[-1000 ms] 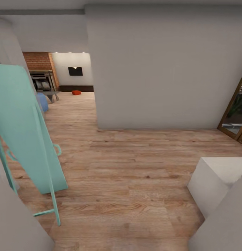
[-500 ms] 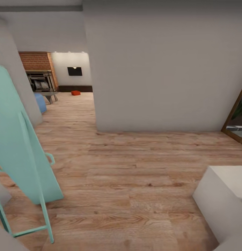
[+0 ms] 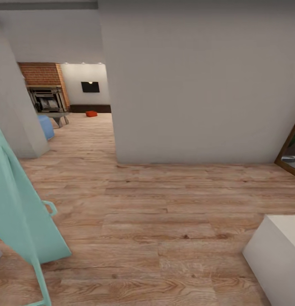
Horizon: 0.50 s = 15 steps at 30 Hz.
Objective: Move the two storage containers from the living room to the garage. In the garage, place one container on the floor and stack the other container on top of it (either order is fine).
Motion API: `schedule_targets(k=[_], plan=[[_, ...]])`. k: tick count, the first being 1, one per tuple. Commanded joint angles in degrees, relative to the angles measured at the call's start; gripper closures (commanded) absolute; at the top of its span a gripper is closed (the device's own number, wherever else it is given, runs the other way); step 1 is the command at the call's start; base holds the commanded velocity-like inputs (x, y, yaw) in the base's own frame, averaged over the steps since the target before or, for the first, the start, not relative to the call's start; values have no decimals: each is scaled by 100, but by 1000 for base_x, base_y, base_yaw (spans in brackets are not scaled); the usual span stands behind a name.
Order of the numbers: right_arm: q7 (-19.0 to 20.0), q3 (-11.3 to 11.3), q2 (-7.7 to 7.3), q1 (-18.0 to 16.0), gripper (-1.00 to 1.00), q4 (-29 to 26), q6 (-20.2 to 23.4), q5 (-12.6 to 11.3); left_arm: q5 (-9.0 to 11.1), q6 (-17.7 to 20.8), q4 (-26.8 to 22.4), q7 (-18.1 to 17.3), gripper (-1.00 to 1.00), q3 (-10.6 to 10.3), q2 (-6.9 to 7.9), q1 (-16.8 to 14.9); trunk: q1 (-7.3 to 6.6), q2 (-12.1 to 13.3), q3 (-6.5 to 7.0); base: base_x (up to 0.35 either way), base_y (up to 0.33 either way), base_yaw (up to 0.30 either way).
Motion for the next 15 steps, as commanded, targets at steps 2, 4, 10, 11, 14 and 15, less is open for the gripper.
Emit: schedule_targets(k=[2,4,10,11,14,15], plan=[[-10,37,4,-8,-100,18,-32,-32,59,-34,22,3,-100,-34,-6,-9,4,-3,-6,341,0,0],[-10,37,6,-8,-100,18,-32,-32,59,-35,22,3,-100,-34,-7,-9,4,-3,-6,341,0,0],[-10,37,9,-8,-100,18,-32,-31,59,-34,22,3,-100,-34,-2,-9,4,-3,-6,341,0,0],[-10,37,10,-8,-100,18,-32,-32,59,-34,22,3,-100,-34,-2,-9,4,-3,-6,341,0,0],[-10,37,10,-8,-100,18,-32,-32,59,-34,22,3,-100,-34,-1,-9,4,-3,-6,341,0,43],[-10,37,10,-8,-100,18,-32,-32,59,-34,22,3,-100,-34,-1,-9,4,-3,-6,341,0,125]])
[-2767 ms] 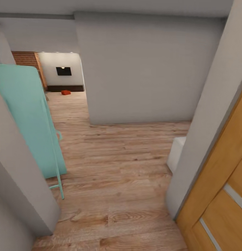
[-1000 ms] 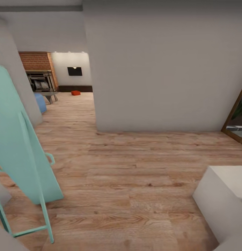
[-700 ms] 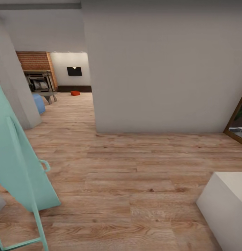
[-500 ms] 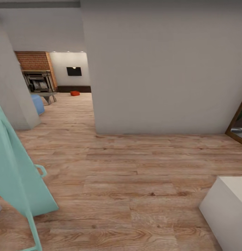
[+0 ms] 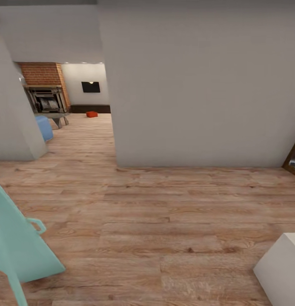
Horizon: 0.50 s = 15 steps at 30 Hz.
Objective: Move the two storage containers from the living room to the garage. In the garage, place one container on the floor and stack the other container on top of it (either order is fine).
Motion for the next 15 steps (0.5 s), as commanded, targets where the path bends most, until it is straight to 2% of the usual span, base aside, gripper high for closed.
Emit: schedule_targets(k=[1,6,15], plan=[[-10,37,1,-7,-100,18,-33,-31,59,-34,23,3,-100,-34,-2,-10,4,-3,-6,341,0,156],[-10,37,1,-7,-100,18,-33,-30,59,-34,23,3,-100,-34,-1,-10,4,-3,-6,341,-20,241],[-10,37,1,-7,-100,18,-33,-31,59,-37,23,3,-100,-34,-4,-10,4,-3,-6,341,-107,284]])
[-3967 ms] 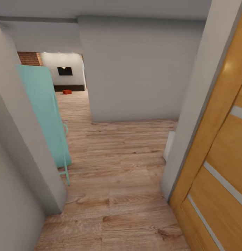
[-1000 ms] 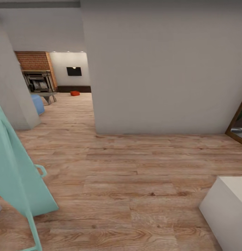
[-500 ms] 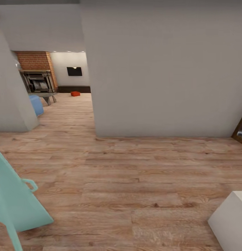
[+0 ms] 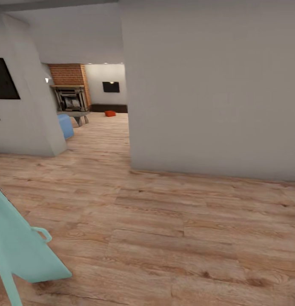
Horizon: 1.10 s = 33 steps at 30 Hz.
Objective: Move the two storage containers from the living room to the garage. In the garage, place one container on the floor and stack the other container on top of it (either order is fine).
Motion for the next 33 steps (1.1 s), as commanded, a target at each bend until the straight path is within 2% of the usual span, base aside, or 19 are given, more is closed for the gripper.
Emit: schedule_targets(k=[1,33], plan=[[-8,36,0,-7,-100,18,-34,-30,59,-34,23,4,-100,-34,-1,-10,4,-3,-6,341,-119,285],[-8,36,0,-7,-100,18,-34,-33,59,-37,23,4,-100,-34,1,-10,4,-3,-6,337,-139,282]])
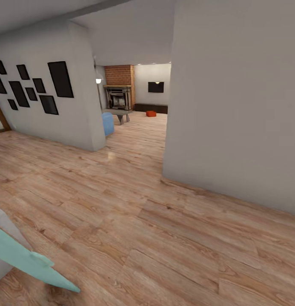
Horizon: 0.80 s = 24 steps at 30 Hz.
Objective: Move the two storage containers from the living room to the garage. In the garage, place one container on the floor and stack the other container on top of it (either order is fine).
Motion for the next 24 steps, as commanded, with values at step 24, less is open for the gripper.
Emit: schedule_targets(k=[24], plan=[[0,39,-4,-7,-100,18,-33,-16,59,-36,23,4,-100,-34,-2,-10,3,-3,-6,311,-182,14]])
